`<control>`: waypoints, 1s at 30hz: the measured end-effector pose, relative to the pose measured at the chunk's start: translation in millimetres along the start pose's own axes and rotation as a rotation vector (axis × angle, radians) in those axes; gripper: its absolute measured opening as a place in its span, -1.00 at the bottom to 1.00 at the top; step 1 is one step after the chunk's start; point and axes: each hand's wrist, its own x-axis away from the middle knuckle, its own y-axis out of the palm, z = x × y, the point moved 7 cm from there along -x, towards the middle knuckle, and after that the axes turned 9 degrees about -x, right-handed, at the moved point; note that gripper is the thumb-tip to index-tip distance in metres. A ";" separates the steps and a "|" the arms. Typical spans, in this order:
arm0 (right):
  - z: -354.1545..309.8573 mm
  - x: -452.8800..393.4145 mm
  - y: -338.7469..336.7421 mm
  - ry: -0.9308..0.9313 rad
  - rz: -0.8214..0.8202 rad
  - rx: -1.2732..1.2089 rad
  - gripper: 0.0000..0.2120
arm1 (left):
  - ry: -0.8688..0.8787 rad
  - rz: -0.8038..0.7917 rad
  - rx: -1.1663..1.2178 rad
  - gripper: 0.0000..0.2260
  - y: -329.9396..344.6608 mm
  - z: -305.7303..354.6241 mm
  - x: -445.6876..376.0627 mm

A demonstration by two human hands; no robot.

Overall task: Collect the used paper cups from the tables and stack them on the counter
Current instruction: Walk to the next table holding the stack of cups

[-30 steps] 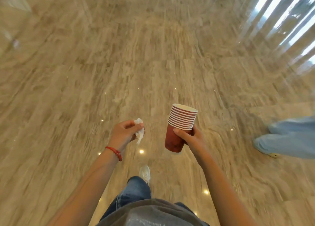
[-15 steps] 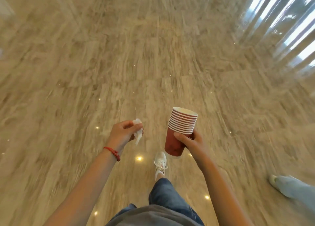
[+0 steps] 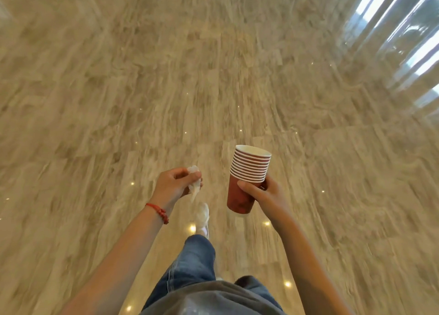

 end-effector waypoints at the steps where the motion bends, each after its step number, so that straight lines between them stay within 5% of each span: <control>1: -5.4 -23.7 2.0 0.004 0.002 -0.001 -0.71 | -0.004 -0.002 -0.006 -0.97 2.4 10.0 -23.5; 30: -243.5 -759.3 -31.9 0.020 0.062 -0.081 -0.72 | -0.025 -0.037 0.010 -0.97 131.5 382.4 -704.3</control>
